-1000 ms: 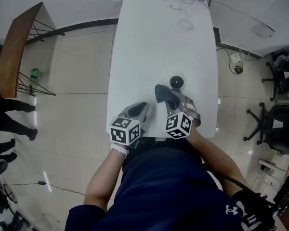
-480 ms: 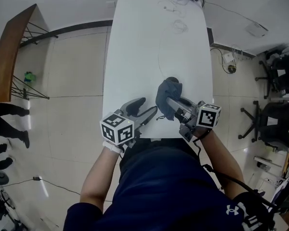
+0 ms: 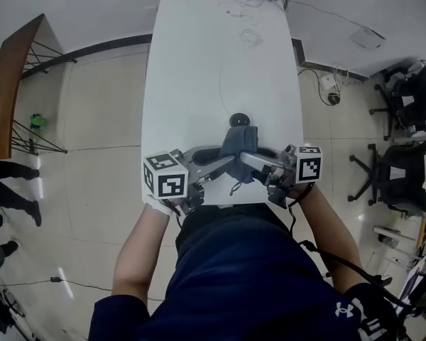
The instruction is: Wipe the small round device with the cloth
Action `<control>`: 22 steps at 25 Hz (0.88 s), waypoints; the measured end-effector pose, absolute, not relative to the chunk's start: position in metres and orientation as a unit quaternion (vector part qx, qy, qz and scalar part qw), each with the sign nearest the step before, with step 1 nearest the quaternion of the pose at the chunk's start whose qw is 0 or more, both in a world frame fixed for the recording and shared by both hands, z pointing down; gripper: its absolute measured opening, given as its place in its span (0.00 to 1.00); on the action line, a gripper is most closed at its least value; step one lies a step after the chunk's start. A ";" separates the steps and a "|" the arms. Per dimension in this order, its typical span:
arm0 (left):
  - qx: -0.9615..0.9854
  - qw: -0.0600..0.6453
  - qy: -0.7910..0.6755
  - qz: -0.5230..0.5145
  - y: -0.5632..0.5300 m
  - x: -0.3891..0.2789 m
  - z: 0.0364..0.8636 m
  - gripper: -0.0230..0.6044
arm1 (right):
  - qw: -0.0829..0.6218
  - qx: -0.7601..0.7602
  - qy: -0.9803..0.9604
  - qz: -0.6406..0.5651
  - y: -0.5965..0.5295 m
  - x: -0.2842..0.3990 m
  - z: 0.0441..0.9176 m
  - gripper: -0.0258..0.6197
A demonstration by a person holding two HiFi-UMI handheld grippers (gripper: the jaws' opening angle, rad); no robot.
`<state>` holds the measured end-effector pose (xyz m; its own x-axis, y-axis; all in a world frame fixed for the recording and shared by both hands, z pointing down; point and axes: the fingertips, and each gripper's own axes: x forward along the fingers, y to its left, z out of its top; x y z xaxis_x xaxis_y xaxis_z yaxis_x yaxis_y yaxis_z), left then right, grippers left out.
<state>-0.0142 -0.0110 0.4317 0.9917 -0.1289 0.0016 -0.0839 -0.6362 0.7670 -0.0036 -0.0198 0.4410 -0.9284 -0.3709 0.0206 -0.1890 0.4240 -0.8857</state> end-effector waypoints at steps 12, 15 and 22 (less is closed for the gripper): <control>0.919 0.350 -0.180 0.035 -0.056 -0.040 0.457 0.15 | -0.082 -0.424 0.819 -0.377 -0.072 0.076 0.507 0.29; 0.937 0.295 -0.162 0.092 -0.072 -0.027 0.459 0.16 | -0.153 -0.416 0.831 -0.336 -0.088 0.068 0.526 0.32; 0.948 0.225 -0.053 0.218 -0.089 0.007 0.481 0.16 | -0.225 -0.371 0.854 -0.286 -0.098 0.048 0.540 0.32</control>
<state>0.0068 -0.0891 0.4808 0.8994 -0.0031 0.4371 -0.1991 -0.8931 0.4034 0.0481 -0.0979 0.5404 -0.6231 -0.5052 0.5971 -0.7628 0.5613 -0.3210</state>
